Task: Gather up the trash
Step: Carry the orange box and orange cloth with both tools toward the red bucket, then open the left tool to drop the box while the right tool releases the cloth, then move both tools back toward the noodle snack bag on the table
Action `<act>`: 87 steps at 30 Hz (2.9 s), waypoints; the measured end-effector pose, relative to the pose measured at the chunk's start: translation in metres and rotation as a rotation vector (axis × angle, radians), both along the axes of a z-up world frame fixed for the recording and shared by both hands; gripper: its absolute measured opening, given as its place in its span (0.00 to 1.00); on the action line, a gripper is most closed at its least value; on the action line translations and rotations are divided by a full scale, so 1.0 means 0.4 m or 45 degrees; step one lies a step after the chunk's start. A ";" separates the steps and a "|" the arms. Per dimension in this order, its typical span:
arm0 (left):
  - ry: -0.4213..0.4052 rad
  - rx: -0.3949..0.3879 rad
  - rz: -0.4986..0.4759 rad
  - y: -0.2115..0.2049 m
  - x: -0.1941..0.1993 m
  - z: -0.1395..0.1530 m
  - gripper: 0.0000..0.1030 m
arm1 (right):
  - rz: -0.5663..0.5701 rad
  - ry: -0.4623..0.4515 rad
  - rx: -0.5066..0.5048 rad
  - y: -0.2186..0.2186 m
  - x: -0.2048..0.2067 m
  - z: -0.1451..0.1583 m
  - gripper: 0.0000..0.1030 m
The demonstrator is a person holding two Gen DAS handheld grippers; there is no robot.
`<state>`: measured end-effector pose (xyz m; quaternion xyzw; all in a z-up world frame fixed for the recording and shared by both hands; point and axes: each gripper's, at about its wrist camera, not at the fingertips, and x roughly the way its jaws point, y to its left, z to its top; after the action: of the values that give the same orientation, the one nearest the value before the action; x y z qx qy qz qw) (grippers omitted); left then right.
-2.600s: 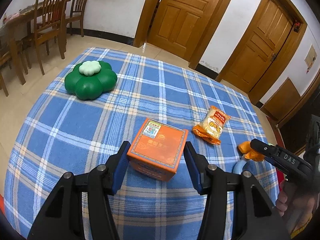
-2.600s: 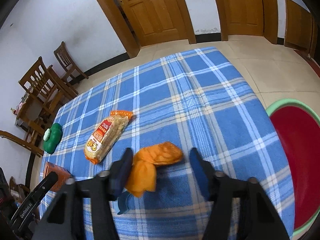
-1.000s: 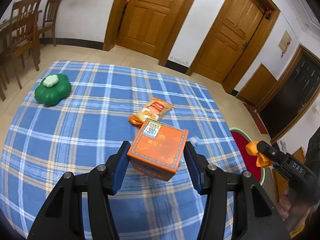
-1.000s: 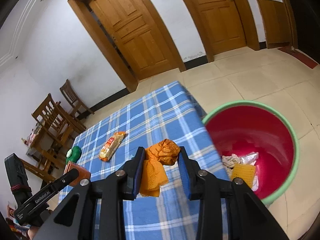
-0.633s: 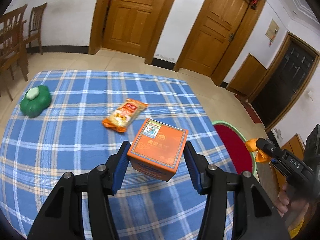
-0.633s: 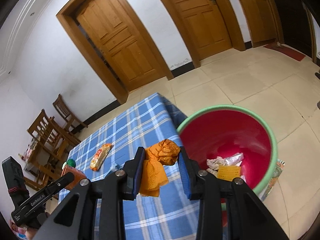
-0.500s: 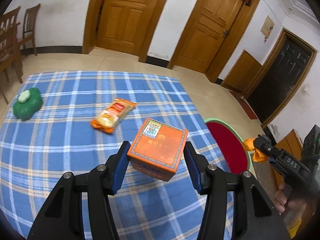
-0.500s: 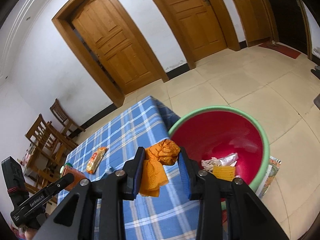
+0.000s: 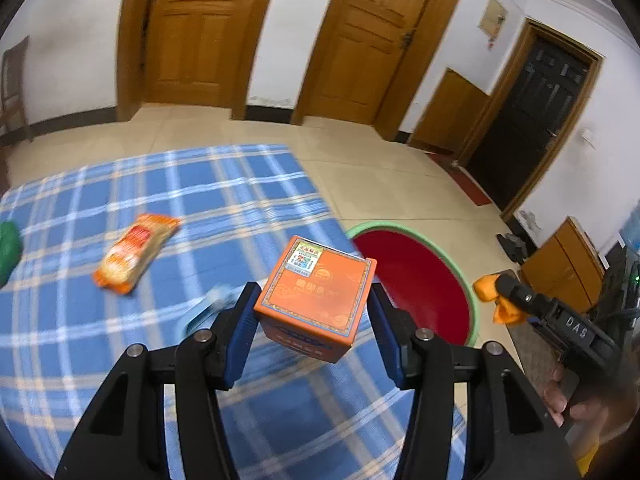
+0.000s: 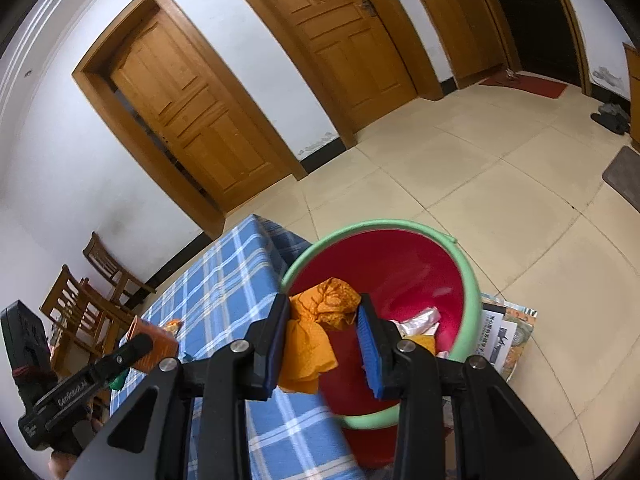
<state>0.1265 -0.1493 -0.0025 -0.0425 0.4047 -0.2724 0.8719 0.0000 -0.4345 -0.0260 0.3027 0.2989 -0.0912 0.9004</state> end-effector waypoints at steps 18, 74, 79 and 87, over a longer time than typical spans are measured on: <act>0.002 0.090 -0.221 -0.263 0.059 -0.058 0.53 | -0.127 0.041 0.064 -0.119 -0.038 -0.066 0.36; 0.047 0.081 -0.176 -0.238 0.053 -0.057 0.56 | -0.130 0.103 0.059 -0.137 -0.008 -0.075 0.58; 0.031 0.062 -0.144 -0.186 0.028 -0.030 0.56 | -0.115 0.074 0.042 -0.099 -0.022 -0.043 0.61; -0.016 0.063 -0.031 -0.055 0.007 0.022 0.56 | -0.038 0.028 0.017 -0.005 -0.030 0.007 0.64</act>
<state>0.1294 -0.1712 0.0061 -0.0143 0.4062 -0.2732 0.8718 -0.0121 -0.4365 -0.0231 0.3119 0.3048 -0.1058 0.8936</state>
